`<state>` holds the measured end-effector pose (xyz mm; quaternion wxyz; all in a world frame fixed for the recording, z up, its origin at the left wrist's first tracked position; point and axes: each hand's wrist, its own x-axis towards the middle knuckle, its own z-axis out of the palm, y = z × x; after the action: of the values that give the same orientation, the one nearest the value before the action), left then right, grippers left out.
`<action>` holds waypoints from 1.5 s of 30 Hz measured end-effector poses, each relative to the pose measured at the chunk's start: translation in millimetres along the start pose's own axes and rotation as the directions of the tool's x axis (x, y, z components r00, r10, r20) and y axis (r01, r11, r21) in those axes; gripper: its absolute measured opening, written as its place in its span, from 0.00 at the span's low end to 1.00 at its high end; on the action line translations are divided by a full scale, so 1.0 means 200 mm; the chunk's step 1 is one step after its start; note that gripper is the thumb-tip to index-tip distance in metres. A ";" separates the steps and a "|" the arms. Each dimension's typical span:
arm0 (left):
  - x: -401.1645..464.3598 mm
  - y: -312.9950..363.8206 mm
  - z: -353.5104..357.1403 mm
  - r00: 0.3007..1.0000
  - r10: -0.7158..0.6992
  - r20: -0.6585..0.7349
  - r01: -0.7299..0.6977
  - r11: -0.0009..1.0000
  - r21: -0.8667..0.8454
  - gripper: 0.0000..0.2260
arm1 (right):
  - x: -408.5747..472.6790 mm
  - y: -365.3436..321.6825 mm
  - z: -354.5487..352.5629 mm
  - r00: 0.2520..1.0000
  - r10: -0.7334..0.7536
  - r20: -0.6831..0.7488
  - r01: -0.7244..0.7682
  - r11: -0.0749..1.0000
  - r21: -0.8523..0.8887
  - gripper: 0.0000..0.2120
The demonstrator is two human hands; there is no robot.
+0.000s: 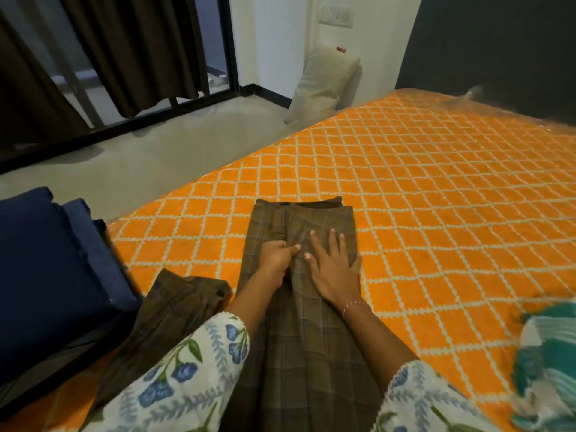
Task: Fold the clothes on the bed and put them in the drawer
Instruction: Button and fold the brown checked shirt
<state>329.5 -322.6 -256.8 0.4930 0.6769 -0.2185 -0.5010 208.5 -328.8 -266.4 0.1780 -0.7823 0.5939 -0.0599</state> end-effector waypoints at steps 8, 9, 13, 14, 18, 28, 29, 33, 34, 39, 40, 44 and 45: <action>-0.26 -0.10 -0.07 0.977 0.200 -0.077 -0.187 0.971 0.147 0.06 | 0.05 0.06 0.03 0.998 0.006 0.068 0.000 0.997 -0.081 0.27; -0.33 -0.15 -0.08 0.972 0.219 -0.090 -0.196 0.957 0.215 0.06 | 0.01 0.06 0.01 0.997 -0.005 0.080 0.008 0.999 -0.047 0.27; -0.73 -0.37 -0.13 0.925 0.379 -0.031 -0.321 0.824 0.467 0.11 | -0.42 0.06 -0.02 0.996 -0.058 0.062 0.059 0.998 -0.019 0.25; -0.82 -0.41 -0.14 0.895 0.445 -0.010 -0.379 0.773 0.508 0.11 | -0.55 0.06 -0.02 0.998 -0.054 0.040 0.056 0.998 -0.035 0.25; -1.05 -0.57 -0.24 0.801 0.577 0.162 -0.368 0.261 0.893 0.19 | -1.02 0.05 0.04 0.991 -0.135 0.018 0.137 0.985 -0.103 0.32; -1.27 -0.62 -0.52 0.760 0.644 0.086 -0.239 0.155 0.959 0.17 | -1.20 0.06 -0.02 0.986 -0.112 0.122 0.124 0.987 -0.102 0.29; -1.31 -0.64 -0.57 0.772 0.628 -0.098 -0.076 0.245 0.967 0.20 | -1.25 0.03 -0.02 0.985 -0.144 0.095 0.152 0.985 -0.083 0.28; -1.45 -0.68 -0.71 0.768 0.254 -0.588 0.290 0.680 0.673 0.29 | -1.49 -0.17 0.06 0.910 -0.405 0.086 0.413 0.899 -0.143 0.30; -1.45 -0.66 -0.74 0.769 0.181 -0.614 0.300 0.745 0.596 0.30 | -1.53 -0.20 0.10 0.886 -0.439 0.152 0.462 0.866 -0.191 0.28; -1.31 -0.51 -0.95 0.768 0.110 -0.631 0.171 0.914 0.367 0.24 | -1.59 -0.26 0.13 0.851 -0.447 0.277 0.502 0.847 -0.173 0.35; -1.26 -0.48 -0.99 0.780 0.103 -0.617 0.115 0.946 0.302 0.18 | -1.56 -0.30 0.11 0.859 -0.459 0.227 0.492 0.863 -0.116 0.38; -1.22 -0.37 -0.97 0.818 0.201 -0.538 -0.154 0.979 0.131 0.06 | -1.40 -0.54 0.03 0.936 -0.343 0.075 0.290 0.876 0.385 0.23; -1.22 -0.33 -0.94 0.838 0.258 -0.481 -0.231 0.966 0.115 0.06 | -1.34 -0.62 0.01 0.958 -0.264 0.115 0.156 0.812 0.563 0.20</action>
<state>386.4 -17.7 -200.6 0.5743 0.7611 -0.1835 -0.2393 243.9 -45.4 -193.2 0.4415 -0.7615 0.4419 -0.1728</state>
